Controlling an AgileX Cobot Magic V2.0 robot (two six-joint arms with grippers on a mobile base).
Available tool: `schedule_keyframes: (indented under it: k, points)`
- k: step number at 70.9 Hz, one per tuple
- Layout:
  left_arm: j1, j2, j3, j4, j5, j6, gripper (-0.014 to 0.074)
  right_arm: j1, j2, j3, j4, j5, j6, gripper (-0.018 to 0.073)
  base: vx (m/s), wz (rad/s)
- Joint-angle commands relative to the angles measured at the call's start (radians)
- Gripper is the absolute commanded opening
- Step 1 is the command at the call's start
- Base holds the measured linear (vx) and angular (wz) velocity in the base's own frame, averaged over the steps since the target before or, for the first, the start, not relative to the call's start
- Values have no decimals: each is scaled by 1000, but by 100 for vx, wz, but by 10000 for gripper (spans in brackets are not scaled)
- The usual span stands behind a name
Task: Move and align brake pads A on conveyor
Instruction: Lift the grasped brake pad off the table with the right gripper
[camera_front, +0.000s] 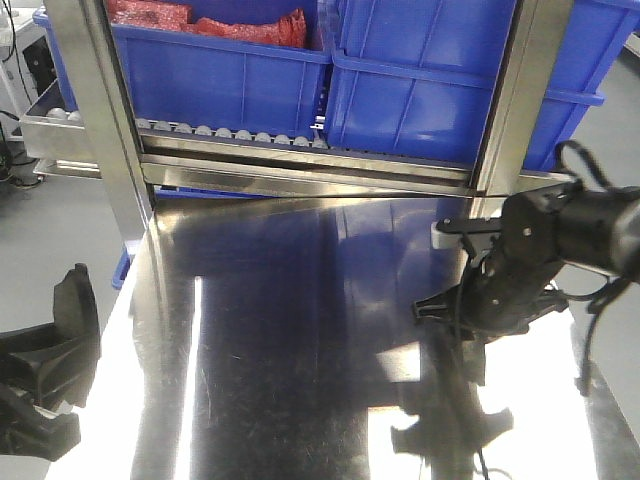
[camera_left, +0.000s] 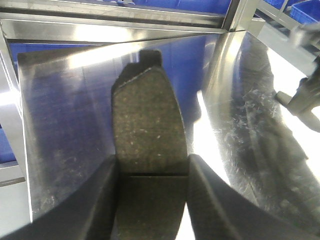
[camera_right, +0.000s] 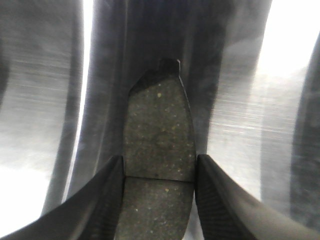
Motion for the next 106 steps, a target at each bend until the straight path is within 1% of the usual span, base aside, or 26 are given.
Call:
schedule_keyframes:
  k: [1, 10, 22, 39, 45, 51, 61, 79, 106]
  points:
    - [-3, -8, -30, 1, -95, 1, 209, -3, -129, 26, -3, -57, -21, 43, 0, 0]
    - [-3, -8, -30, 1, -95, 1, 209, -3, -262, 135, -3, -124, -33, 43, 0, 0]
    - [-3, -8, -30, 1, -95, 1, 209, -3, -472, 284, -3, -190, -81, 43, 0, 0]
    - [-3, -8, -30, 1, -95, 1, 209, -3, -776, 457, -5, -294, -102, 43, 0, 0]
    - [-3, -8, -30, 1, -95, 1, 209, -3, -869, 509, -5, -321, -132, 43, 0, 0]
    - [-3, -8, -30, 1, -95, 1, 209, -3, -963, 563, -5, -347, -133, 43, 0, 0]
    - [-3, -8, -30, 1, -95, 1, 209, -3, -1083, 629, -5, -350, -133, 43, 0, 0]
    - [-3, -8, -30, 1, -95, 1, 209, -3, -1185, 655, -5, -346, -133, 43, 0, 0]
    - [-3, -8, -30, 1, -95, 1, 209, -3, -1197, 655, -4, -340, -130, 43, 0, 0]
